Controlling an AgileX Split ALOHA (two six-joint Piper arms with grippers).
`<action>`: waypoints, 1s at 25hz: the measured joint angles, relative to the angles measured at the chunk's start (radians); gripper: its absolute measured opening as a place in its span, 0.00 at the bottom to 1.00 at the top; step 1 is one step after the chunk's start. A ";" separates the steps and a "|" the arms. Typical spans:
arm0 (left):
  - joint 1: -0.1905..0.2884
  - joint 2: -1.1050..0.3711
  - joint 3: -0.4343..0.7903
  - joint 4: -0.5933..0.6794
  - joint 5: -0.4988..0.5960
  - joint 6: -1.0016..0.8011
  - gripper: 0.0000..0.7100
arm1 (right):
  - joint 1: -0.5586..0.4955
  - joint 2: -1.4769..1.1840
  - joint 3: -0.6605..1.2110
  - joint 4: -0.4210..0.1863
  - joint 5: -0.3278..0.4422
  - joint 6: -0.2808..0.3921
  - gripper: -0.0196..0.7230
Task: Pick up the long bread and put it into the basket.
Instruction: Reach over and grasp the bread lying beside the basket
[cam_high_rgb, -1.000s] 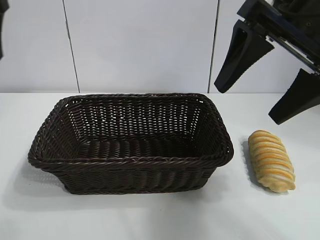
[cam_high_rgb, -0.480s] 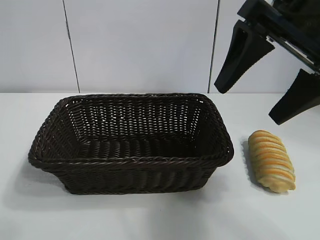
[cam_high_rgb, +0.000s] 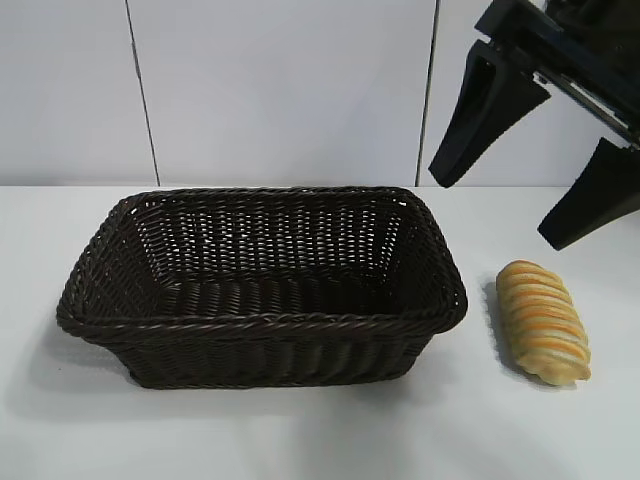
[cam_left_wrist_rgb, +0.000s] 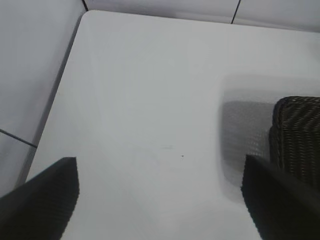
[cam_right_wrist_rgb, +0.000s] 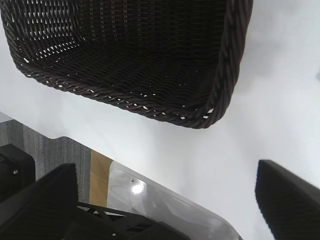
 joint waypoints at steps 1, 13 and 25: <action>0.000 -0.041 0.018 -0.004 -0.003 0.003 0.90 | 0.000 0.000 0.000 0.000 0.000 0.000 0.95; 0.000 -0.404 0.268 -0.086 0.086 0.003 0.90 | 0.000 0.000 0.000 0.000 0.000 -0.003 0.95; 0.000 -0.504 0.471 -0.049 0.163 -0.030 0.90 | 0.000 0.000 0.000 0.000 0.000 -0.003 0.95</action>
